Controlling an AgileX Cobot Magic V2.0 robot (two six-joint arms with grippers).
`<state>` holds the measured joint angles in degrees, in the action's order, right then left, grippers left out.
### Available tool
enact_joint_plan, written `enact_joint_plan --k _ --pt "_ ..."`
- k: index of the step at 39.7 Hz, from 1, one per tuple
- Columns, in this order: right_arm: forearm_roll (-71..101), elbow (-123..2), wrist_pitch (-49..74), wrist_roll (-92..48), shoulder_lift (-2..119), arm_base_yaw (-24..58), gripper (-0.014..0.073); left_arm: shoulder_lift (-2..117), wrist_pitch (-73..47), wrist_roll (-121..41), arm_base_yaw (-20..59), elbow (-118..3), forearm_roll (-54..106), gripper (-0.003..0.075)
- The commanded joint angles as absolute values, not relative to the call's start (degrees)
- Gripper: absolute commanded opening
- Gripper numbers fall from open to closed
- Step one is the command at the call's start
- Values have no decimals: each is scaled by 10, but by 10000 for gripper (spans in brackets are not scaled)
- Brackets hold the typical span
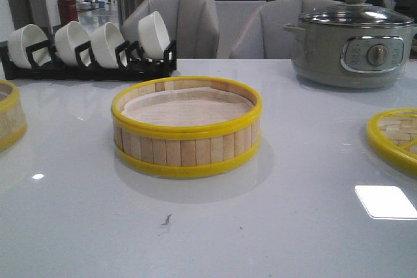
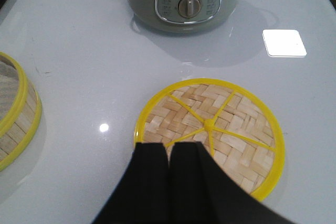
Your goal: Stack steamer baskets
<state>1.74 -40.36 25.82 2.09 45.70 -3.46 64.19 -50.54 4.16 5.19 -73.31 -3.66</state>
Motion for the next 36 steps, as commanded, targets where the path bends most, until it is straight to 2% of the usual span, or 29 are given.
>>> enact_joint_plan --k 1,3,6,10,13,16,19,36 --pt "15 -425 210 23 455 -34 71 632 -469 42 56 -754 -35 85" --pt "15 -425 210 23 455 -34 130 634 -469 42 56 -754 -35 85" --pt "14 -425 208 23 456 -34 267 642 -469 40 56 -754 -35 91" --pt "13 -425 202 23 456 -34 384 659 -467 0 56 -754 -35 154" --pt "13 -425 199 23 456 -34 393 674 -465 -23 56 -754 -35 253" --pt "13 -425 198 23 456 -34 393 690 -459 -23 56 -752 -35 394" --pt "13 -425 198 23 456 -34 393 711 -449 -19 56 -746 -35 478" --pt "13 -425 209 23 456 -34 393 880 -404 -19 56 -743 -6 495"
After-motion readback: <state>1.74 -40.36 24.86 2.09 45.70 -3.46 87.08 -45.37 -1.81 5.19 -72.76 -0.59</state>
